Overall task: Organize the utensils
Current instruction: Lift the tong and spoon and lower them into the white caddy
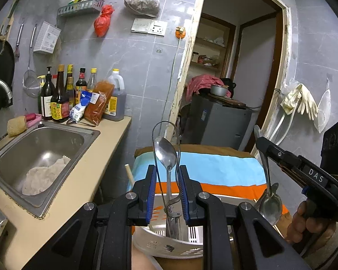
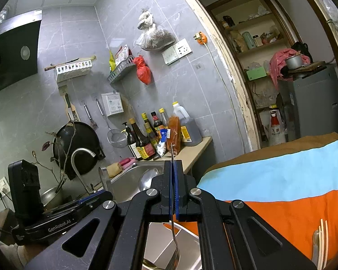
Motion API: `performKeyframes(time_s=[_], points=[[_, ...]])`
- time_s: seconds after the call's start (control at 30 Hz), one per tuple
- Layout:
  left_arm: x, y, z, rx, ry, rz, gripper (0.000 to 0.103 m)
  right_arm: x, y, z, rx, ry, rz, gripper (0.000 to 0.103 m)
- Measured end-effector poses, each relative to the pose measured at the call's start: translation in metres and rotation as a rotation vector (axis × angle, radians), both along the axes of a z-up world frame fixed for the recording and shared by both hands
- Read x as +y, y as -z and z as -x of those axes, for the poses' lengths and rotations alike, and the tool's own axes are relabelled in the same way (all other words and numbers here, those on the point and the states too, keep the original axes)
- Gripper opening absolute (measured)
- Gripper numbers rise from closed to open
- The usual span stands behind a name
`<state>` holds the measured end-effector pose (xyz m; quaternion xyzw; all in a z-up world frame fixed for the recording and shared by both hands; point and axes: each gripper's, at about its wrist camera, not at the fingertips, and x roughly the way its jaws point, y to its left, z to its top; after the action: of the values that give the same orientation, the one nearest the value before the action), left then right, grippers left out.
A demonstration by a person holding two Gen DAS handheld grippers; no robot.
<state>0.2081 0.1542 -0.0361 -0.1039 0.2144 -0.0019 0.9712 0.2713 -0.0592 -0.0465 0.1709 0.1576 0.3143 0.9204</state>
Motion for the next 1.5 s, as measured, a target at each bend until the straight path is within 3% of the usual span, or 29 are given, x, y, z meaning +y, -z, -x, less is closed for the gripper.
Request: performKeyframes(time_s=[0.63, 0.87, 1.23, 1.5], points=[[0.009, -0.002, -0.001, -0.087, -0.044, 0.088, 0.018, 0.0, 0.002, 0.003, -0.004, 0.002, -0.004, 0.002], [0.006, -0.01, -0.003, -0.12, -0.056, 0.061, 0.018, -0.001, 0.007, 0.004, 0.004, 0.005, -0.012, 0.002], [-0.004, 0.001, -0.006, -0.124, -0.07, 0.031, 0.018, -0.003, 0.01, 0.005, 0.008, 0.006, -0.014, 0.002], [-0.006, 0.0, 0.006, -0.165, -0.19, 0.081, 0.018, -0.001, 0.018, 0.007, 0.022, -0.005, -0.022, 0.002]])
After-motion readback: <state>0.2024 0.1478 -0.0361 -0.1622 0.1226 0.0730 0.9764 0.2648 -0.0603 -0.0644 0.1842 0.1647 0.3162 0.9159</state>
